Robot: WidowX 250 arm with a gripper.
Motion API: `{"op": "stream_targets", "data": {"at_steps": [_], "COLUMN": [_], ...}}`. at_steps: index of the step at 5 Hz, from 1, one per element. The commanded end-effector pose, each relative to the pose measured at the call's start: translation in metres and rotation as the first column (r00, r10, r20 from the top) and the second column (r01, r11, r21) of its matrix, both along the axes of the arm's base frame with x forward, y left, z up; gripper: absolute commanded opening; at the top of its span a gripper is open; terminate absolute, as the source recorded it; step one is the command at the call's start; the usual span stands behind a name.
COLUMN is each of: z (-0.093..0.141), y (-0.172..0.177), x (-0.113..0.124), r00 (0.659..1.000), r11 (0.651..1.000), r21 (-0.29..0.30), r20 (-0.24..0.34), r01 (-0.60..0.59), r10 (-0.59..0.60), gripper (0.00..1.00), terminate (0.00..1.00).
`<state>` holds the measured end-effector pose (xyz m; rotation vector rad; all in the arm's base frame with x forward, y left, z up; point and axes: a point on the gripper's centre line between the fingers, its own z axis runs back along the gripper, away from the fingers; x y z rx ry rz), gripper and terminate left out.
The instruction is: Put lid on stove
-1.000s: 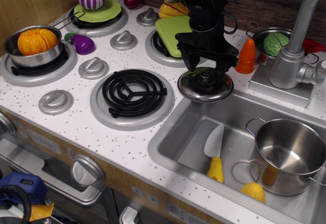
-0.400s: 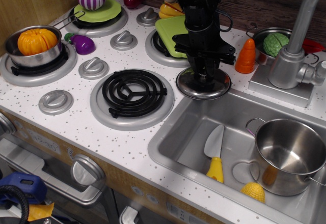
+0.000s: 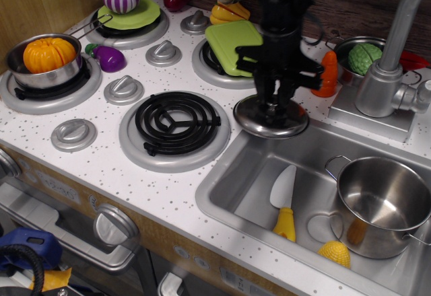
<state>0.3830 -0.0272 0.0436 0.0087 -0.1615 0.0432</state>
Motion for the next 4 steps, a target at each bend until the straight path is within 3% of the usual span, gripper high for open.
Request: {"op": "stream_targets", "data": {"at_steps": [1,2,4], "z": [0.06,0.06,0.042], "y": [0.02,0.035,0.062], "x": [-0.025,-0.043,-0.073], "r00": [0.999,0.999,0.989], "r11": [1.0,1.0,0.99], "r21": [0.002,0.003,0.098], "r20": [0.041,0.046,0.116], "r01": [-0.001,-0.012,-0.103], "r10": [0.001,0.012,0.092], "gripper": [0.0,0.0,0.0], "terminate": [0.0,0.0,0.0]}}
